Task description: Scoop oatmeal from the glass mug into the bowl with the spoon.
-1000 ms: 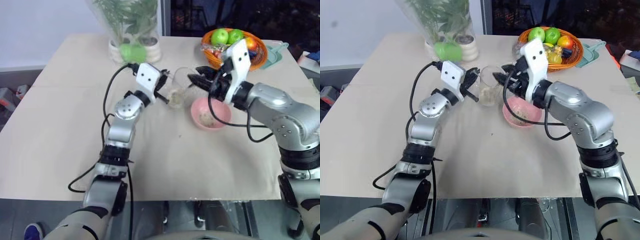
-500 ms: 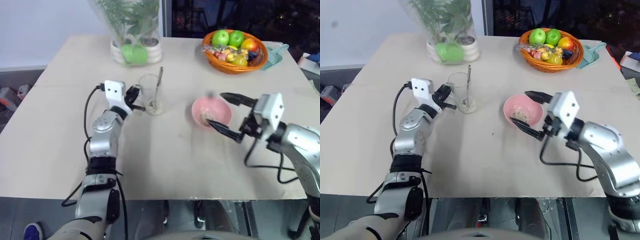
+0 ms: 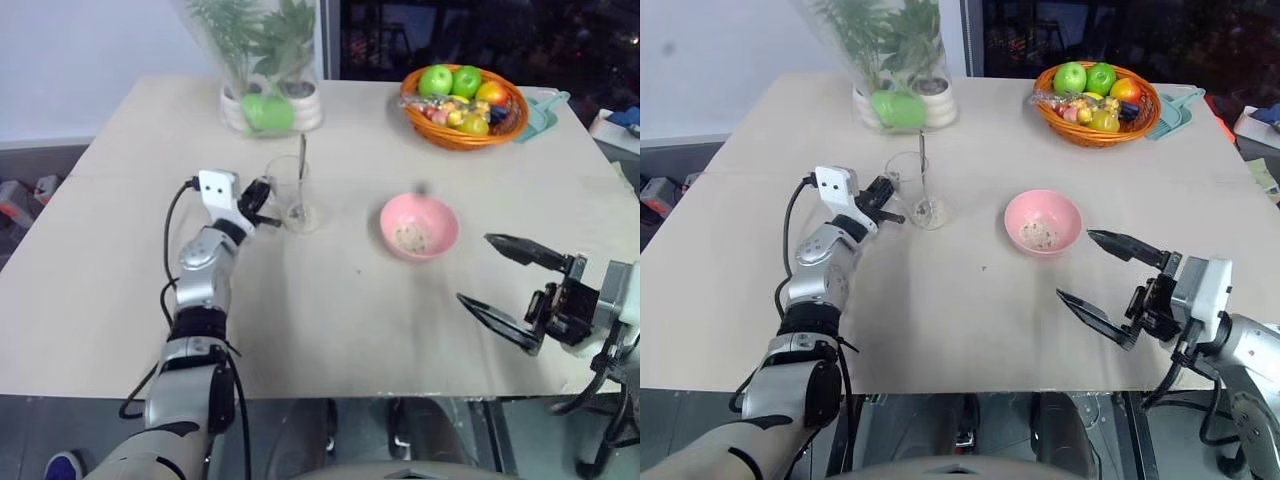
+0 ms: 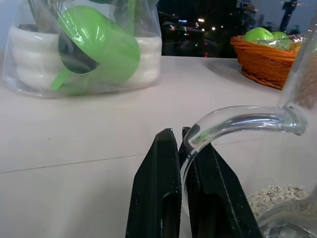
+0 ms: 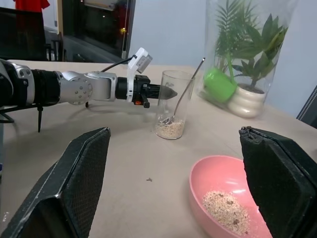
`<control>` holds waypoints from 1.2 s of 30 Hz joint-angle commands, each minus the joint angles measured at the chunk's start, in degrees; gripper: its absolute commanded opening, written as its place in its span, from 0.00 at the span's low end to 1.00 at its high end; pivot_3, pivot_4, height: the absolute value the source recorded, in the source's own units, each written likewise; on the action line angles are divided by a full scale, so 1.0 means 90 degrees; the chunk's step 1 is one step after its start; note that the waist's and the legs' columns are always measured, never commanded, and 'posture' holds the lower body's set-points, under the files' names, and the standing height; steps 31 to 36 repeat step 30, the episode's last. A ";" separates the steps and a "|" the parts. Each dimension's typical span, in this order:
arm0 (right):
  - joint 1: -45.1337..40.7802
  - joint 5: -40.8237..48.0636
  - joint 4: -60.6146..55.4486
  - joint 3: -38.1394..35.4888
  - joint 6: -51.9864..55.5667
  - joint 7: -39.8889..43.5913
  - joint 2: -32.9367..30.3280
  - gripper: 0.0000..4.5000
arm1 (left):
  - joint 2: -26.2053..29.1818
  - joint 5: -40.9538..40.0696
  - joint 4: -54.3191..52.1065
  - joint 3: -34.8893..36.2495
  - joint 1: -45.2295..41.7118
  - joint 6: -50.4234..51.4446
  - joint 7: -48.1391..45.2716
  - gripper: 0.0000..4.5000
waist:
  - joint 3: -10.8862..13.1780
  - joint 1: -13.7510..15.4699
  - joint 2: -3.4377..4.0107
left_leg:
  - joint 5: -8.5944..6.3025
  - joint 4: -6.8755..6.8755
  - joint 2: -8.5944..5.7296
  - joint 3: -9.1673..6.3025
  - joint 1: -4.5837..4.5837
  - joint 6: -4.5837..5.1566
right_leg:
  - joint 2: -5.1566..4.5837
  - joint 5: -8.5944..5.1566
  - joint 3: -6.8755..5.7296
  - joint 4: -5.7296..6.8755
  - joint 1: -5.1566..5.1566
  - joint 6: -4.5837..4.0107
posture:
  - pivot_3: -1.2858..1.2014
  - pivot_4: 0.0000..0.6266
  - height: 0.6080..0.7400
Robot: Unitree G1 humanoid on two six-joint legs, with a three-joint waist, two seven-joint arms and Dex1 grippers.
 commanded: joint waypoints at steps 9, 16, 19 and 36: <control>0.0213 -0.0512 0.0522 -0.0290 -0.0271 0.0024 -0.0111 0.94 | 0.0197 -0.0594 -0.2224 0.0178 0.1271 0.0653 -0.0018 0.48 | -0.0003 -0.0002 0.0001 | 0.0000 -0.0001 0.0003 0.0004 0.0005 0.0000 | -0.0002 0.0000 0.0009 0.0001 0.0000 -0.0001 | 0.52 0.24 1.00; -0.0173 -0.1417 0.2198 -0.0323 -0.0611 0.0255 -0.0583 0.94 | 0.0824 -0.1757 -0.5504 -0.0063 0.3565 0.2402 -0.0773 0.48 | -0.0005 0.0009 0.0002 | -0.0001 -0.0002 0.0005 0.0013 0.0014 -0.0001 | -0.0008 -0.0002 0.0018 0.0002 0.0001 -0.0004 | 0.52 0.24 1.00; -0.0329 -0.1537 0.2895 -0.0417 -0.0910 0.0546 -0.0767 0.94 | 0.1144 -0.2094 -0.6576 -0.0129 0.4449 0.2839 -0.1030 0.48 | -0.0012 0.0017 0.0016 | -0.0001 -0.0003 0.0006 0.0011 0.0015 -0.0002 | -0.0010 -0.0015 0.0018 0.0002 0.0002 -0.0026 | 0.52 0.24 1.00; -0.1507 -0.1839 0.4693 -0.0170 -0.1605 0.0983 -0.0918 0.94 | 0.1320 -0.2080 -0.7714 -0.0258 0.5651 0.2899 -0.1127 0.48 | -0.0020 0.0004 0.0035 | -0.0022 -0.0016 0.0007 0.0037 0.0088 0.0032 | -0.0006 -0.0021 0.0040 -0.0001 0.0054 -0.0032 | 0.52 0.24 1.00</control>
